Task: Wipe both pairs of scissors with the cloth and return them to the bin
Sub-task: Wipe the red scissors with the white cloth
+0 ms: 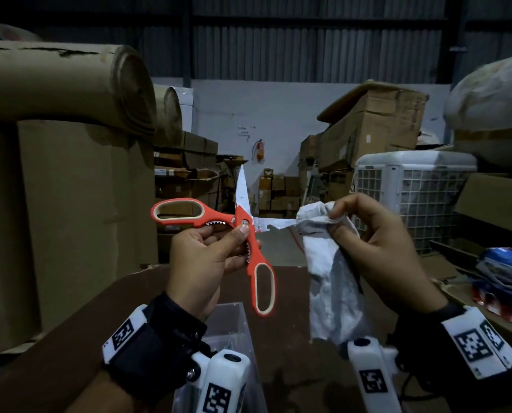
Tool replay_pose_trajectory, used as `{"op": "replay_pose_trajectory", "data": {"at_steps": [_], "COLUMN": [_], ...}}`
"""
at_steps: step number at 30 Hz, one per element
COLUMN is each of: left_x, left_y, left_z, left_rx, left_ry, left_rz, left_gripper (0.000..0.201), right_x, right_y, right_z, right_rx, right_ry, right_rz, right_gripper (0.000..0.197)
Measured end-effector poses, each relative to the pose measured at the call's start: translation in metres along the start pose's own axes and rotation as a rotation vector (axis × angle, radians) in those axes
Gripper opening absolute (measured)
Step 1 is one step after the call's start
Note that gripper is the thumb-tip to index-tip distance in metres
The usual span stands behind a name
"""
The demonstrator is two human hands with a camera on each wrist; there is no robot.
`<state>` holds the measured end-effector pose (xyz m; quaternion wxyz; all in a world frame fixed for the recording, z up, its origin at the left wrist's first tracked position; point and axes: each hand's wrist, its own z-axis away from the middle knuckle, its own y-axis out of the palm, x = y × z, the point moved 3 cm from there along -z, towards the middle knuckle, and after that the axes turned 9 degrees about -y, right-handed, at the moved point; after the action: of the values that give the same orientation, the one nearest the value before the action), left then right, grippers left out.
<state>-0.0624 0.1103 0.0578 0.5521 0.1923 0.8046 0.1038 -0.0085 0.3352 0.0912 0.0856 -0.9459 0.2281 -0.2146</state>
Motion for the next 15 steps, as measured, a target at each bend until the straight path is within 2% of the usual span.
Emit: {"op": "replay_pose_trajectory", "data": {"at_steps": [4, 6, 9, 11, 15], "left_x": [0.0, 0.0002, 0.0004, 0.0009, 0.0032], "left_y": [0.0, 0.0001, 0.0011, 0.0019, 0.0051], "left_z": [-0.0006, -0.0008, -0.0006, -0.0003, 0.0029], "left_rx": [0.004, 0.002, 0.001, 0.007, 0.023], "left_ry": [0.005, 0.007, 0.012, 0.01, -0.005], "left_rz": [0.004, 0.007, 0.023, 0.024, 0.013], "left_gripper": [0.02, 0.017, 0.014, 0.015, 0.012], "right_x": [0.0004, 0.0013, 0.0002, -0.0017, 0.0047], "right_y": [-0.0009, -0.001, -0.0006, -0.0015, 0.0009], "right_z": [0.0004, 0.0015, 0.0033, 0.0032, 0.0032], "right_rx": [-0.042, -0.079, -0.075, -0.073, -0.076], "right_ry": [0.039, 0.013, -0.012, -0.049, -0.115], "right_rz": [-0.071, -0.064, 0.108, 0.228, 0.315], "right_gripper": [0.015, 0.03, 0.04, 0.04, 0.045]}}
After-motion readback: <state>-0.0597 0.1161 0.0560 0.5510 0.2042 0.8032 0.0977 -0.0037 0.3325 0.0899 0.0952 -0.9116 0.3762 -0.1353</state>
